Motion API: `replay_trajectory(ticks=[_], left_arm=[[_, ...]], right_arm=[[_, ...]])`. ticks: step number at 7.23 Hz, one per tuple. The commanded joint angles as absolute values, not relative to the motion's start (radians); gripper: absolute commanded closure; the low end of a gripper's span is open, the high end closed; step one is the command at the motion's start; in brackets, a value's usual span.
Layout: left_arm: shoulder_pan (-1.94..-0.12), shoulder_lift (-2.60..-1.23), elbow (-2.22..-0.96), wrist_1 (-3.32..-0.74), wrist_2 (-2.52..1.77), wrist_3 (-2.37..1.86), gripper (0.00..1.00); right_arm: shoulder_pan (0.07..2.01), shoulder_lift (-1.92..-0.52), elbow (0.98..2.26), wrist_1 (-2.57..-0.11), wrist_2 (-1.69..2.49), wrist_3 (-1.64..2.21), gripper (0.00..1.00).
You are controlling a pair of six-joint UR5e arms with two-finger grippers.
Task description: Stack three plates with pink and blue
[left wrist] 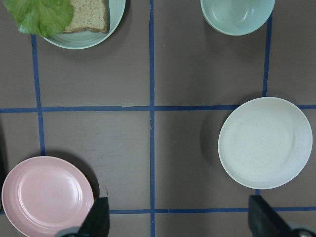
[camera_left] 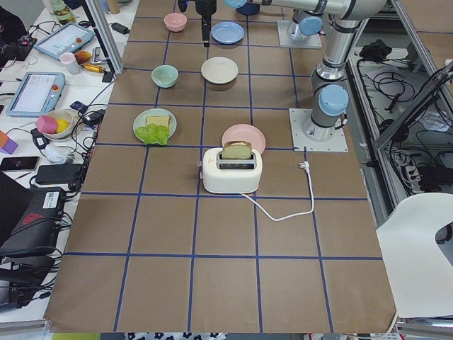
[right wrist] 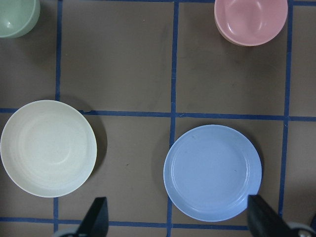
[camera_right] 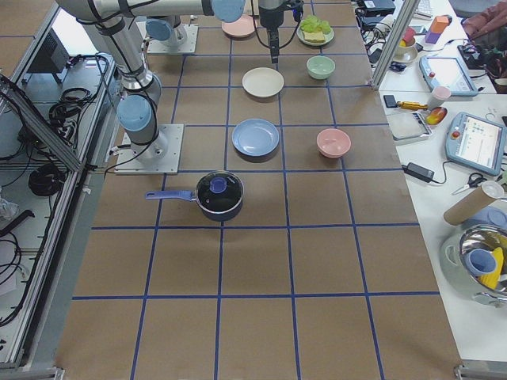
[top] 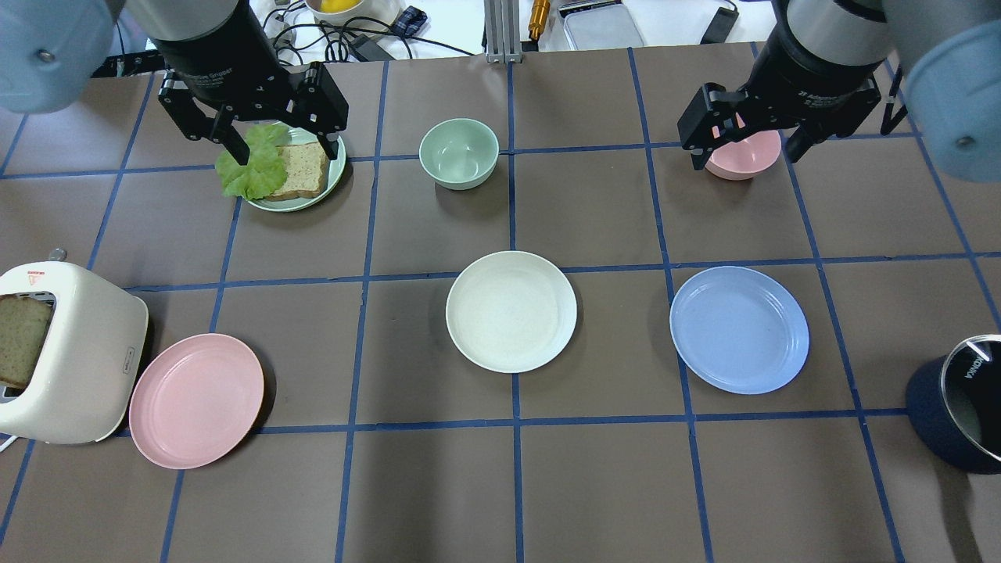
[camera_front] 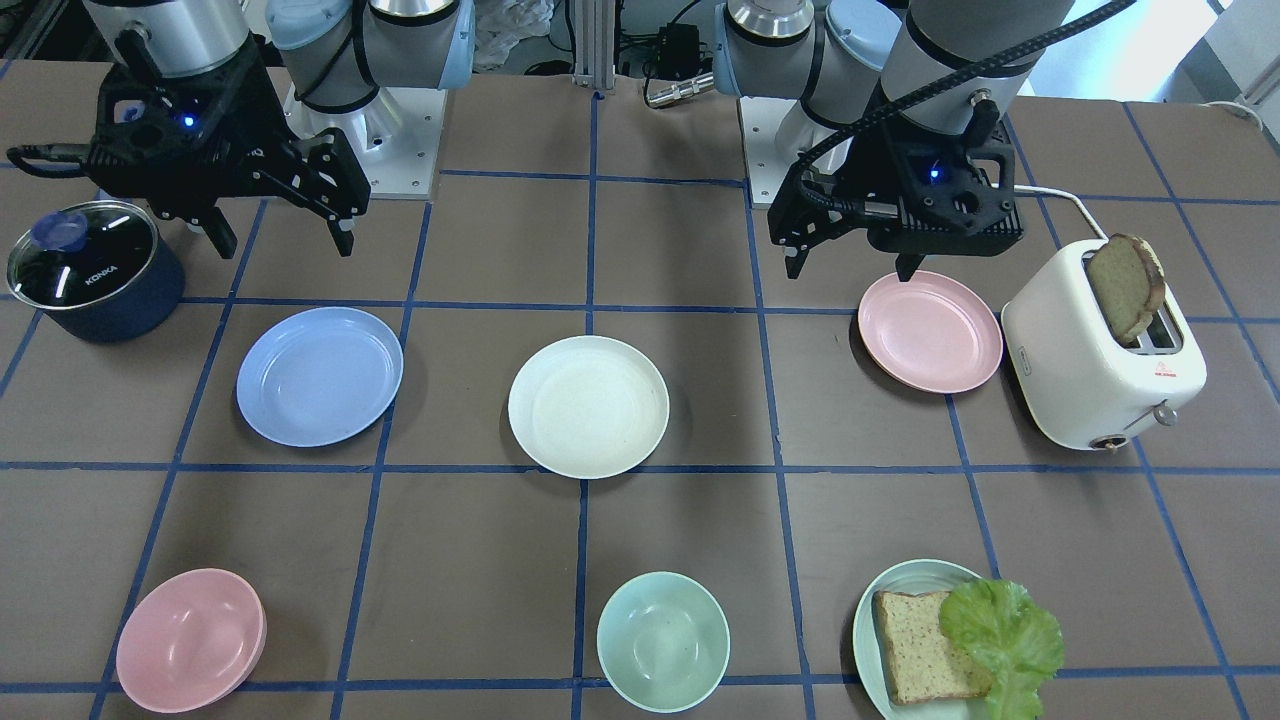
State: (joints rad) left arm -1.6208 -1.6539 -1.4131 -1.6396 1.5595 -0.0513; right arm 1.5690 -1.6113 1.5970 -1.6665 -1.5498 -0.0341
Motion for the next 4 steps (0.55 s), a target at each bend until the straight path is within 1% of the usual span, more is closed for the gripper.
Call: replay_trajectory(ticks=[1,4], left_arm=[[-1.621,-1.651,-1.414,-1.640,1.560,-0.054,0.00],[-1.618,-1.652,-1.413,-1.641,1.559,-0.060,0.00]], right_arm=[[1.563,-1.554,1.538,-1.672,-1.543,-0.022,0.00],[1.559,-1.546,1.537,-1.651,-1.542,-0.023,0.00]])
